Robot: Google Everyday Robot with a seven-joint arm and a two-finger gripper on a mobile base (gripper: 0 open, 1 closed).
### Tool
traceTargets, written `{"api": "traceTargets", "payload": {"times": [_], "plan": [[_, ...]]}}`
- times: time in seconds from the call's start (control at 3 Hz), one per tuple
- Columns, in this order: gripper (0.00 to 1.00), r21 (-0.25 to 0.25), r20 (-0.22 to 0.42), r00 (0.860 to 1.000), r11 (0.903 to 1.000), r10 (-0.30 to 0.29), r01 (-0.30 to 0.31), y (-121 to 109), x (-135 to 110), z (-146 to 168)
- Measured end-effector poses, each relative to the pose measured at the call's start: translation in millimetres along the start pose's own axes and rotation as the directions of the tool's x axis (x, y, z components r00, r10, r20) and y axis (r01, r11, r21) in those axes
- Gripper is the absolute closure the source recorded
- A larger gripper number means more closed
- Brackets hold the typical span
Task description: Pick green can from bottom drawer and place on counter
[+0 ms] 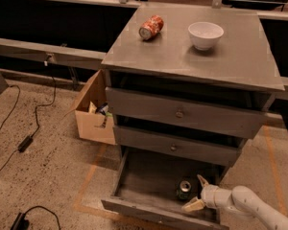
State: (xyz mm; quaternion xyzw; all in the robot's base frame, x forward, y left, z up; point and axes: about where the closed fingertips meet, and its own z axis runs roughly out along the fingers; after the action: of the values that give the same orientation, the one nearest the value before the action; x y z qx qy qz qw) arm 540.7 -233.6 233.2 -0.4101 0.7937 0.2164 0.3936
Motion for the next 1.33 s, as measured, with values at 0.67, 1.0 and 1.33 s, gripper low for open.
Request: {"api": "traceTargets", "payload": {"times": [0.67, 1.0, 1.33], "plan": [[0.0, -0.006, -0.004, 1.0, 0.9996, 0.027, -0.027, -28.7, 25.0, 32.5], [0.16, -0.024, 0.014, 0.999, 0.9984, 0.051, -0.051, -27.2, 31.1, 47.2], [0.39, -0.051, 0.029, 0.997, 0.9966, 0.066, -0.064, -17.9, 32.9, 60.5]]}}
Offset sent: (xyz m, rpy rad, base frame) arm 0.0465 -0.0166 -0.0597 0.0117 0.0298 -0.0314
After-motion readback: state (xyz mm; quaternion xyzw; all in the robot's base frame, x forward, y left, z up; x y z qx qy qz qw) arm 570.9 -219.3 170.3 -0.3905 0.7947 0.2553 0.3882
